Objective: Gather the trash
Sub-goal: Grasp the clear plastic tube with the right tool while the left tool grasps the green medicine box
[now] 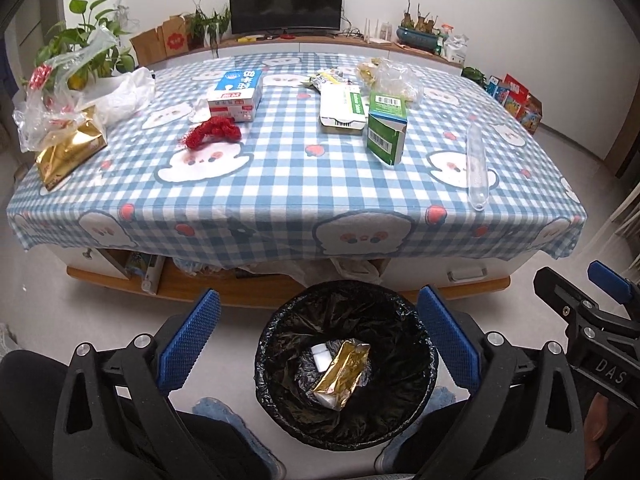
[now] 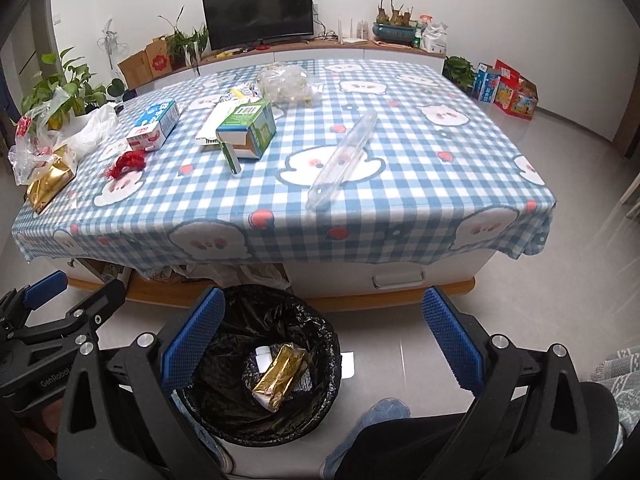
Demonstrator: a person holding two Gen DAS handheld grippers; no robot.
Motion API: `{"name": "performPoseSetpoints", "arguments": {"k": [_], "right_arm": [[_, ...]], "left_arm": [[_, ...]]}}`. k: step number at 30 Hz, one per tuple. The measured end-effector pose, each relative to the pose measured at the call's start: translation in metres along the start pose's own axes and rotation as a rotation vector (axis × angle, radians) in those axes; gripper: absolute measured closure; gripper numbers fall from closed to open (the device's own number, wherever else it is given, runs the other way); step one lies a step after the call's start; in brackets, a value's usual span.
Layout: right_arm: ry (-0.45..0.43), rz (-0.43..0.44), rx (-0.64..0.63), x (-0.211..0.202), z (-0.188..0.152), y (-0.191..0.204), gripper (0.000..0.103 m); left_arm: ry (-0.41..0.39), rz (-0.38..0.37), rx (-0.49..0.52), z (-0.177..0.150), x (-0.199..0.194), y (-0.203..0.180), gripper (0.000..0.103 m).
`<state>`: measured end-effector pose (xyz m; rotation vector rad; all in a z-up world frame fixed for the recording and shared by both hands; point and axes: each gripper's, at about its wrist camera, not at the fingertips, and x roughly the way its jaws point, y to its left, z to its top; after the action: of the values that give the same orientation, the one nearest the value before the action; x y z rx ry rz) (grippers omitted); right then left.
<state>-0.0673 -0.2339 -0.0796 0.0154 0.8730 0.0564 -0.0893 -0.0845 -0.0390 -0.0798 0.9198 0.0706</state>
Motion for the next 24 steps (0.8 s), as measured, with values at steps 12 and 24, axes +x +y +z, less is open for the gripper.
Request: {"name": "performPoseSetpoints", "arguments": {"k": [12, 24], "right_arm": [[-0.026, -0.025, 0.027, 0.008, 0.042, -0.015, 0.008], [0.011, -0.032, 0.048, 0.055, 0.087, -0.028, 0.008]], "left_arm": [[-0.017, 0.009, -0.015, 0.036, -0.003, 0.007, 0.006], [-0.011, -0.018, 0.035, 0.084, 0.022, -0.018, 0.006]]}}
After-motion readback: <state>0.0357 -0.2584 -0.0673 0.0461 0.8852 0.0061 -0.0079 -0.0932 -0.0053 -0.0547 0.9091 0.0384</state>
